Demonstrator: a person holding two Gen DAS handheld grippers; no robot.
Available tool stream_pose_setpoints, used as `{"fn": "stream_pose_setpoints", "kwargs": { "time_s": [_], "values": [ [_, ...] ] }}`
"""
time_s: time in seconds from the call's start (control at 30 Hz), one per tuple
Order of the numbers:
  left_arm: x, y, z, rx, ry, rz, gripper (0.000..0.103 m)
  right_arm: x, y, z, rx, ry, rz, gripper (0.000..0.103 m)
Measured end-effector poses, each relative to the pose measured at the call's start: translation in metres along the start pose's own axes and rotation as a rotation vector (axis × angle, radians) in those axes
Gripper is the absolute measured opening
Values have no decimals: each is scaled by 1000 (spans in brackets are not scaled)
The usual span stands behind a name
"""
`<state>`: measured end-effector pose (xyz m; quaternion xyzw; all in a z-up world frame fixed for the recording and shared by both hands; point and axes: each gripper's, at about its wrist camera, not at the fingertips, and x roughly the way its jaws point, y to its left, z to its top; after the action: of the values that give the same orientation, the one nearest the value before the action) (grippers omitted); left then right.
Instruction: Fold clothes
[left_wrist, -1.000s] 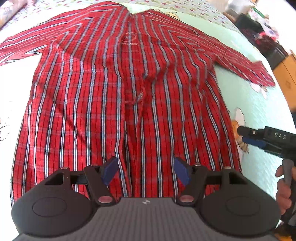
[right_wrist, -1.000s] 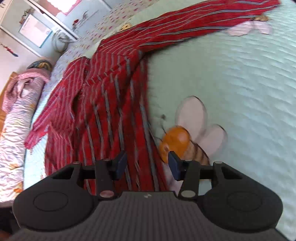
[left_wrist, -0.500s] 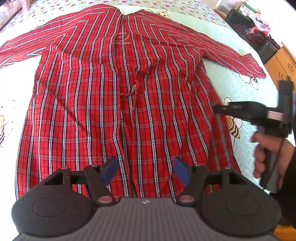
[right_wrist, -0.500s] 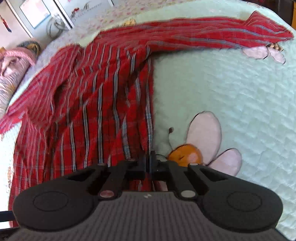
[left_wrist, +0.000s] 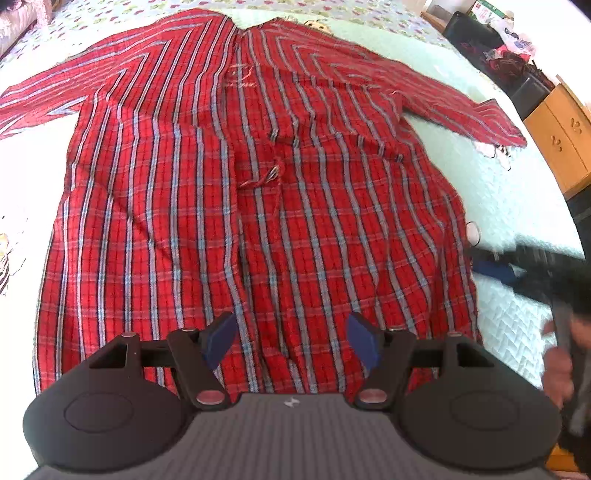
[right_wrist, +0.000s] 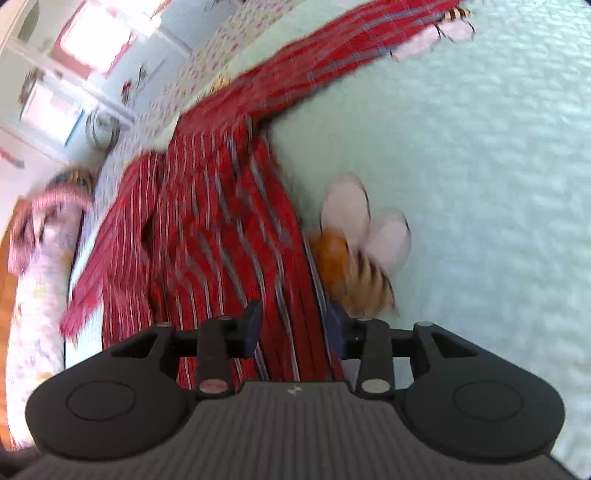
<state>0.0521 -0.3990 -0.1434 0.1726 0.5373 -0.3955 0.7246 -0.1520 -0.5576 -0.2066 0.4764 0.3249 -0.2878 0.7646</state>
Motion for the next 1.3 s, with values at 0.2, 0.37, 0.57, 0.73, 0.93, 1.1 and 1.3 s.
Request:
{"fn": "stream_pose_setpoints", "kwargs": {
  "time_s": [0.2, 0.37, 0.57, 0.73, 0.93, 1.1, 1.3],
  "values": [
    [-2, 4, -8, 7, 30, -5, 69, -23, -12, -47, -30, 78, -25, 40],
    [1, 0, -15, 25, 53, -14, 69, -42, -36, -50, 49, 52, 7, 41],
    [0, -10, -18, 48, 66, -18, 69, -2, -36, -41, -3, 158, 57, 26],
    [-2, -16, -19, 60, 74, -6, 69, -25, -45, -36, -34, 144, -2, 1],
    [9, -24, -32, 84, 103, 15, 69, -83, -110, -22, 121, 82, -49, 0],
    [3, -21, -39, 71, 99, 35, 69, -84, -89, -53, 102, 164, 66, 43],
    [-1, -14, -62, 34, 130, 42, 69, -73, -93, -79, 91, 276, 96, 44]
  ]
}}
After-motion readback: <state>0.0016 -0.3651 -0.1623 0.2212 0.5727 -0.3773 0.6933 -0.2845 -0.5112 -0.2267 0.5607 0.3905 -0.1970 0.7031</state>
